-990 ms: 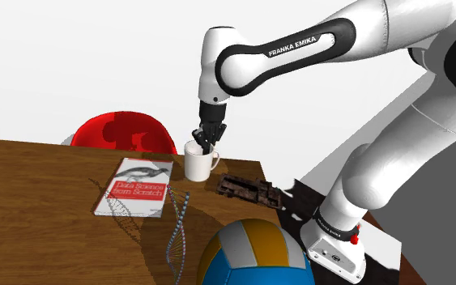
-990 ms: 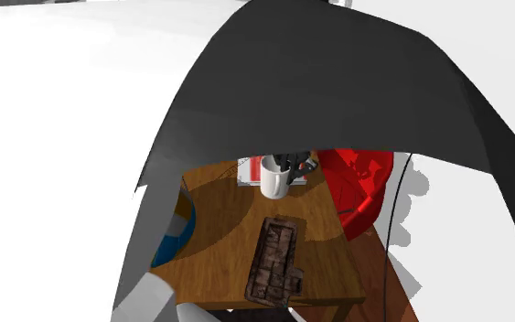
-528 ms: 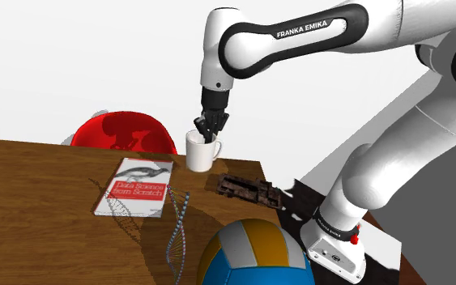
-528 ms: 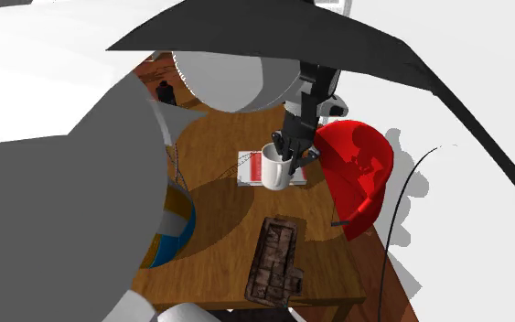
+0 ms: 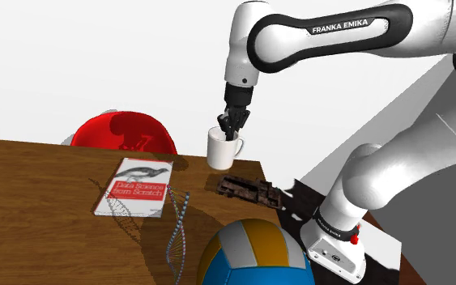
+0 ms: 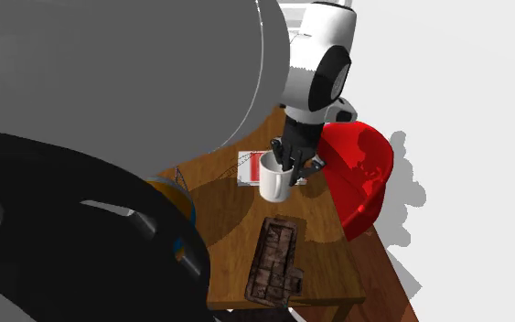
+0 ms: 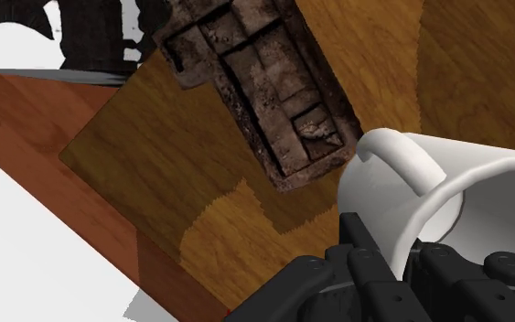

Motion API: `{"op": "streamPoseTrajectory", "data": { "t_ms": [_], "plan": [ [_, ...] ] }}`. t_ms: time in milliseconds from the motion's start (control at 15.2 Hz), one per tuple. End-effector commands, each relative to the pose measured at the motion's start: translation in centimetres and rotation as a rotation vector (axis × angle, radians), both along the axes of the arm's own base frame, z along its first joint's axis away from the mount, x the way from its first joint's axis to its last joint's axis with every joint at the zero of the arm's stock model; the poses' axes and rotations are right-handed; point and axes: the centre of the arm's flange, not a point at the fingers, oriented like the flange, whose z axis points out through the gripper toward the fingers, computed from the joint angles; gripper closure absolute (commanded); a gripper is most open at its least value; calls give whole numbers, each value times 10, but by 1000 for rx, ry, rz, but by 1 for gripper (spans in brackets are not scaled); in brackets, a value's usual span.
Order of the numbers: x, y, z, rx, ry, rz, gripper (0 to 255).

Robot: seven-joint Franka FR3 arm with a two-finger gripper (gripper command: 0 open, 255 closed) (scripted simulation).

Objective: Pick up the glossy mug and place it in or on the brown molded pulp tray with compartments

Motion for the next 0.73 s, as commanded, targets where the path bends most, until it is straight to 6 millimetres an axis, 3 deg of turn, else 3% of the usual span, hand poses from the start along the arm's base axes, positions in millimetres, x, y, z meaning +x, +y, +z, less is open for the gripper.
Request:
{"op": "streamPoseTrajectory", "data": {
  "t_ms": [0,528,660],
  "plan": [
    [-22,-18,1,1,0,1,255],
    [-104,-85,16,1,0,1,255],
    [-104,-85,5,2,0,1,255]
  ]
}}
